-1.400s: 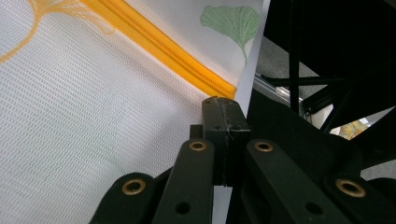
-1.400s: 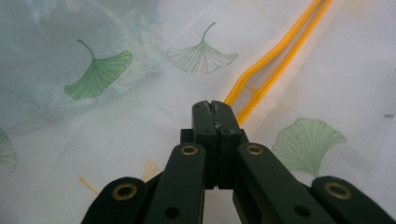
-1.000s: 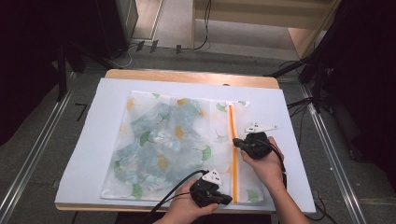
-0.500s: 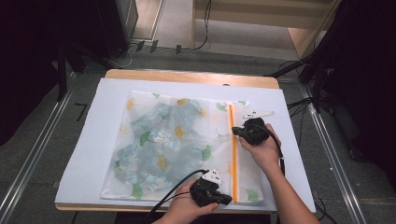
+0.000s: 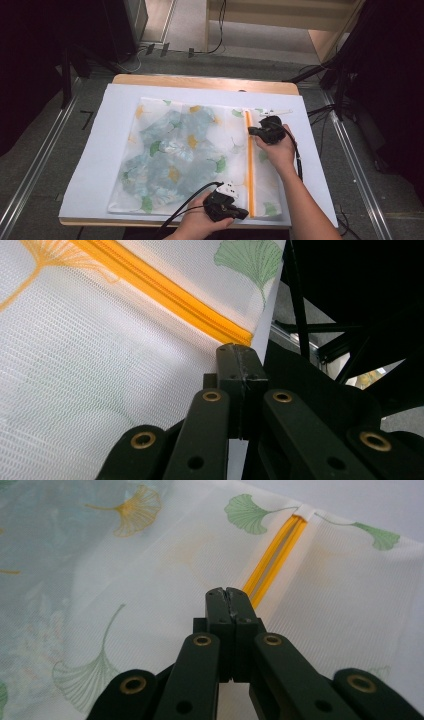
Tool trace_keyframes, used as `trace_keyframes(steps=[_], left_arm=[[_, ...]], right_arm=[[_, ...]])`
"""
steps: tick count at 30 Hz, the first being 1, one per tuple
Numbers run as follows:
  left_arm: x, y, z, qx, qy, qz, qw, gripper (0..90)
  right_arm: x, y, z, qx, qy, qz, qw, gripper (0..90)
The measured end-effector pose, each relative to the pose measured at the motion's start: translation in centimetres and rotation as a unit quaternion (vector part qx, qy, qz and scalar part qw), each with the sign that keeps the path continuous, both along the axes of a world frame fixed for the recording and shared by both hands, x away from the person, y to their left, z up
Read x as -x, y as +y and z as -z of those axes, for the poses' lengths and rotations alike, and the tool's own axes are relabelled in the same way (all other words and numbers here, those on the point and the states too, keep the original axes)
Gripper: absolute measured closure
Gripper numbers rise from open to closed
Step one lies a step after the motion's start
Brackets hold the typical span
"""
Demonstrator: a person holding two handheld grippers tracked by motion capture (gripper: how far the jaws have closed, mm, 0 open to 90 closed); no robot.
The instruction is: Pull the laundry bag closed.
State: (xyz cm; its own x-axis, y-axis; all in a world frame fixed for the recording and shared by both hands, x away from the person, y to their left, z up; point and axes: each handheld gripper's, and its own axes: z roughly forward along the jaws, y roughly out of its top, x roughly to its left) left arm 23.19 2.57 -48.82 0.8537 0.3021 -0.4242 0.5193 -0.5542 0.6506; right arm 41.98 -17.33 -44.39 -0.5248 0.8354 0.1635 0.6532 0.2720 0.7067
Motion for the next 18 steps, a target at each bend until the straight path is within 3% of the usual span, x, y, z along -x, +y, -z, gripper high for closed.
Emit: trace_keyframes(steps=[7, 18], left_arm=[[0.0, 0.0, 0.0, 0.001, 0.0, 0.0, 1.0, 90.0], [-0.1, 0.0, 0.0, 0.0, 0.008, -0.003, 1.0, 90.0]], right_arm=[[-1.6, 0.4, 0.3, 0.011, 0.003, 0.007, 0.9999, 90.0], [-4.0, 0.7, 1.1, 0.007, 0.022, 0.027, 0.9994, 90.0]])
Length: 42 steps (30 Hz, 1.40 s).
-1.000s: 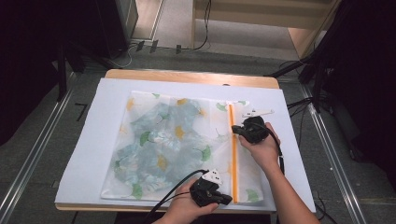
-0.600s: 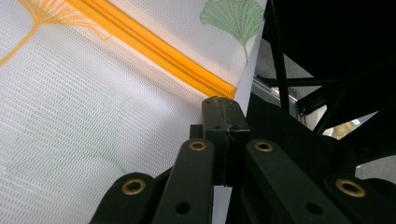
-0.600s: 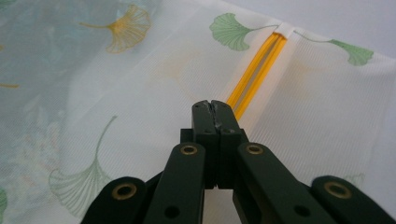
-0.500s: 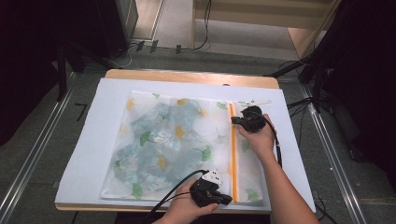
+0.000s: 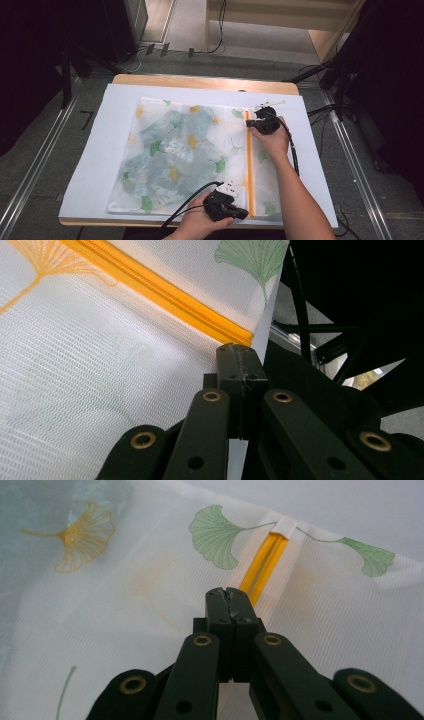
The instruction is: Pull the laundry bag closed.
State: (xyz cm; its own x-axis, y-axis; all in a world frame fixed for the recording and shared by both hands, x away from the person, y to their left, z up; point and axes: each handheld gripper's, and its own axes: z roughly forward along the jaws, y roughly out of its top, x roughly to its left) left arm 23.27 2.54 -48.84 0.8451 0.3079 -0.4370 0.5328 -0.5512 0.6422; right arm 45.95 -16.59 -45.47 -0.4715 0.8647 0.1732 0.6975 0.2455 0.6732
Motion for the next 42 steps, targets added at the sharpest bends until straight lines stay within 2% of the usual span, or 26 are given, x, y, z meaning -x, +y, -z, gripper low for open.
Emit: trace_keyframes(steps=[4, 16, 26, 29, 36, 37, 39, 40, 42], left_arm=[[0.0, 0.0, 0.0, 0.001, 0.004, -0.001, 1.0, 90.0], [0.0, 0.0, 0.0, 0.002, 0.0, 0.0, 1.0, 90.0], [0.0, 0.0, 0.0, 0.001, 0.001, -0.001, 1.0, 90.0], [0.0, 0.0, 0.0, 0.003, 0.005, -0.001, 1.0, 90.0], [0.0, 0.0, 0.0, 0.001, 0.001, -0.001, 1.0, 90.0], [0.0, 0.0, 0.0, 0.001, 0.002, -0.001, 1.0, 90.0], [0.0, 0.0, 0.0, 0.001, 0.002, -0.001, 1.0, 90.0], [0.0, 0.0, 0.0, 0.002, 0.004, -0.001, 1.0, 90.0], [0.0, 0.0, 0.0, 0.002, 0.004, -0.001, 1.0, 90.0]], right_arm=[[-1.1, -0.3, 0.1, -0.017, 0.007, 0.019, 0.9997, 90.0], [-3.8, 0.5, -0.1, -0.002, 0.009, 0.037, 0.9993, 90.0], [-4.9, 0.6, -0.5, -0.007, 0.006, 0.04, 0.9992, 90.0], [-5.5, 0.3, -0.6, -0.033, 0.016, 0.053, 0.9979, 90.0], [-6.4, 0.5, -0.9, -0.03, 0.014, 0.065, 0.9973, 90.0], [-6.6, 0.5, -0.9, -0.022, 0.013, 0.068, 0.9973, 90.0], [-6.6, 0.6, -1.0, -0.023, 0.01, 0.074, 0.997, 90.0], [-6.4, 0.7, -1.1, -0.029, 0.01, 0.086, 0.9959, 90.0], [-6.2, 0.9, -1.0, -0.027, 0.006, 0.086, 0.9959, 90.0]])
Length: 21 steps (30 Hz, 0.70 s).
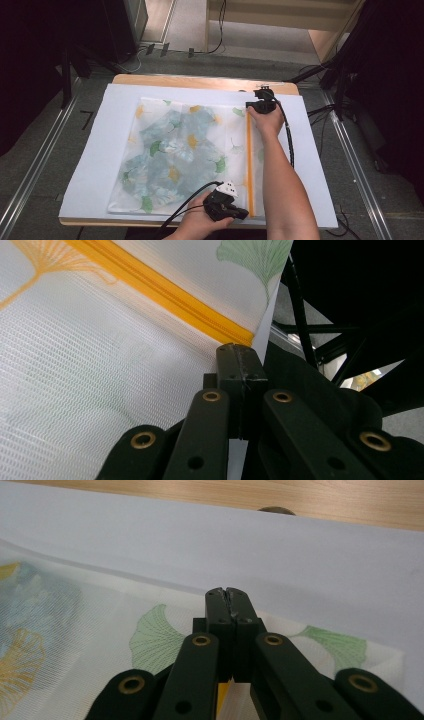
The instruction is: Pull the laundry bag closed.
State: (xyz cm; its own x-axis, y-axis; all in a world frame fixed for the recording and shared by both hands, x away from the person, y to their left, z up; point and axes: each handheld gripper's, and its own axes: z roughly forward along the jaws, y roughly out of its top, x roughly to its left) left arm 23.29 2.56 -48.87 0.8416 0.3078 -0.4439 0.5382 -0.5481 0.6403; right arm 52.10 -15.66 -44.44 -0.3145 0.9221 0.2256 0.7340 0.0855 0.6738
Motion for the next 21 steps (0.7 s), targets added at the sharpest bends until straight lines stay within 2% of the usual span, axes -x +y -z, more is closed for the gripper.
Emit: trace_keyframes(steps=[2, 3, 4, 5, 7, 10, 13, 14, 15, 16, 17, 18, 19, 21], left_arm=[[0.0, 0.0, 0.0, 0.003, 0.003, -0.001, 1.0, 90.0], [0.0, 0.0, 0.0, 0.003, 0.003, -0.001, 1.0, 90.0], [0.0, 0.0, 0.0, 0.003, 0.002, 0.0, 1.0, 90.0], [0.0, 0.0, 0.0, 0.002, -0.003, 0.001, 1.0, 90.0], [0.1, 0.0, 0.0, 0.001, -0.007, 0.001, 1.0, 90.0], [-0.1, 0.1, 0.0, 0.005, 0.002, 0.0, 1.0, 90.0], [-0.2, 0.2, 0.0, 0.006, 0.006, 0.0, 1.0, 90.0], [-0.3, 0.2, 0.0, 0.015, 0.017, 0.004, 0.9997, 87.6], [-0.4, 0.4, -0.1, 0.021, 0.019, 0.003, 0.9996, 72.9], [-0.5, 0.7, -0.3, 0.025, 0.018, -0.001, 0.9995, 68.7], [-0.5, 0.7, -0.3, 0.025, 0.018, -0.001, 0.9995, 65.4], [-0.6, 1.0, -0.4, 0.037, 0.017, -0.006, 0.9992, 61.1], [-0.7, 1.2, -0.5, 0.05, 0.012, -0.015, 0.9985, 57.7], [-0.7, 1.4, -0.6, 0.054, 0.008, -0.017, 0.9984, 54.7]], right_arm=[[0.5, 0.4, 0.1, -0.001, -0.001, -0.002, 1.0, 82.1], [0.7, 0.5, 0.2, -0.012, -0.004, -0.009, 0.9999, 75.8], [0.9, 0.5, 0.2, -0.015, -0.004, -0.013, 0.9998, 70.6], [1.6, 0.5, 0.3, -0.014, -0.013, -0.02, 0.9996, 61.6], [1.9, 0.3, 0.4, -0.013, -0.017, -0.019, 0.9996, 58.6], [3.1, -0.5, 0.2, -0.029, -0.029, -0.016, 0.999, 51.5], [4.5, -1.1, 0.0, -0.041, -0.039, -0.029, 0.9979, 43.4], [4.9, -1.2, -0.1, -0.038, -0.043, -0.036, 0.9977, 41.0], [5.9, -1.4, -0.1, -0.033, -0.048, -0.048, 0.9971, 33.9], [6.3, -1.5, 0.0, -0.03, -0.049, -0.052, 0.997, 29.6], [6.3, -1.5, 0.0, -0.03, -0.049, -0.052, 0.997, 29.6], [7.5, -1.5, 0.2, -0.02, -0.049, -0.055, 0.9971, 22.1], [8.0, -1.5, 0.4, -0.013, -0.049, -0.053, 0.9973, 19.8], [8.4, -1.5, 0.5, -0.011, -0.052, -0.056, 0.997, 19.1]])
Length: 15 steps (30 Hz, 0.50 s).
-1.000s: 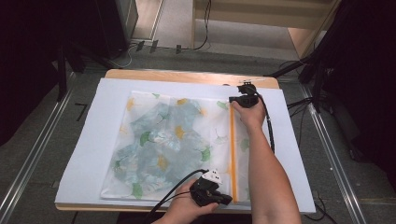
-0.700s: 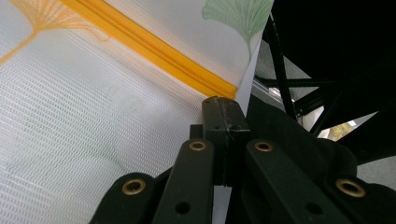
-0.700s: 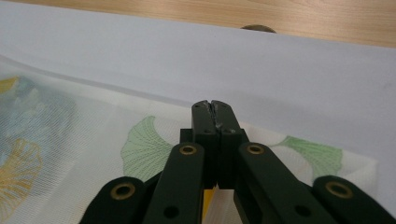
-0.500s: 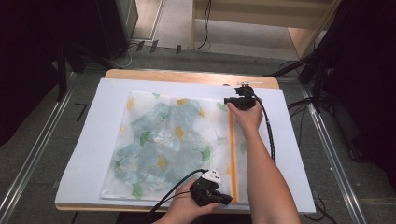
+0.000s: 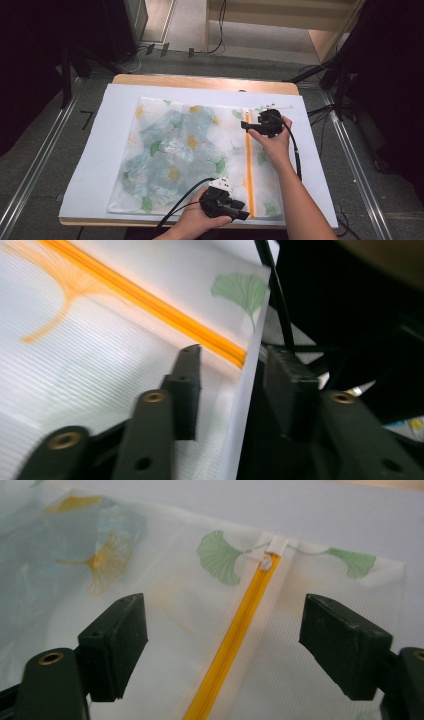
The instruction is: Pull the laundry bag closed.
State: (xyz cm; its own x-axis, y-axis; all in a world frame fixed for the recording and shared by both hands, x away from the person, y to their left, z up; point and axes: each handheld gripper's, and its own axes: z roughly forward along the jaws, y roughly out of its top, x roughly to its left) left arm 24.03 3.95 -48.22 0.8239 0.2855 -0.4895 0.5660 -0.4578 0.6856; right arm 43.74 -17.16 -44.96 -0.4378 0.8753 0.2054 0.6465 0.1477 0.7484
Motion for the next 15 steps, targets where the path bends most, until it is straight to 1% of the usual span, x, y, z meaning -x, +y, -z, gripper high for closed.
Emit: trace_keyframes(steps=[1, 2, 3, 4, 5, 6, 7, 8, 9, 11, 12, 13, 14, 15], left_arm=[[0.0, 0.2, -0.1, -0.002, -0.005, -0.013, 0.9999, 48.5], [0.0, 0.7, -0.3, 0.018, -0.007, -0.03, 0.9994, 42.6], [0.0, 0.7, -0.3, 0.018, -0.007, -0.03, 0.9994, 40.5], [0.0, 1.2, -0.8, 0.022, -0.02, -0.05, 0.9983, 36.4], [0.0, 1.2, -0.8, 0.022, -0.02, -0.05, 0.9983, 33.6], [-0.1, 1.6, -1.1, 0.021, -0.033, -0.059, 0.9975, 33.6], [-0.1, 1.9, -1.5, 0.02, -0.043, -0.068, 0.9965, 27.9], [-0.2, 2.2, -1.7, 0.02, -0.051, -0.074, 0.9957, 27.9], [-0.4, 2.7, -2.0, 0.021, -0.055, -0.086, 0.9945, 23.5], [-0.8, 3.6, -2.4, 0.025, -0.061, -0.104, 0.9924, 21.1], [-1.0, 4.1, -2.5, 0.023, -0.065, -0.109, 0.9916, 19.3], [-1.2, 4.6, -2.7, 0.019, -0.071, -0.117, 0.9904, 19.3], [-1.5, 5.5, -3.0, 0.01, -0.084, -0.131, 0.9878, 15.2], [-1.5, 5.5, -3.0, 0.01, -0.084, -0.131, 0.9878, 13.9]], right_arm=[[0.6, -0.1, 0.2, -0.003, 0.001, -0.004, 1.0, 18.7], [1.5, -0.2, 0.7, -0.001, 0.001, -0.006, 1.0, 17.7], [1.5, -0.2, 0.7, -0.001, 0.001, -0.006, 1.0, 17.7], [2.4, -0.3, 1.0, -0.001, 0.001, -0.011, 0.9999, 17.6], [2.8, -0.4, 1.1, 0.0, 0.0, -0.013, 0.9999, 17.6], [2.8, -0.4, 1.1, 0.0, 0.0, -0.013, 0.9999, 17.6], [3.9, -0.8, 1.3, -0.004, -0.006, -0.018, 0.9998, 17.1], [3.9, -0.8, 1.3, -0.004, -0.006, -0.018, 0.9998, 17.1], [4.7, -1.2, 1.4, -0.008, -0.011, -0.022, 0.9997, 17.1], [5.5, -1.5, 1.4, -0.005, -0.016, -0.021, 0.9996, 17.2], [5.9, -1.7, 1.4, -0.004, -0.016, -0.023, 0.9996, 17.1], [5.9, -1.7, 1.4, -0.004, -0.016, -0.023, 0.9996, 17.1], [6.7, -2.0, 1.3, -0.003, -0.022, -0.025, 0.9995, 17.1], [6.7, -2.0, 1.3, -0.003, -0.022, -0.025, 0.9995, 17.1]])
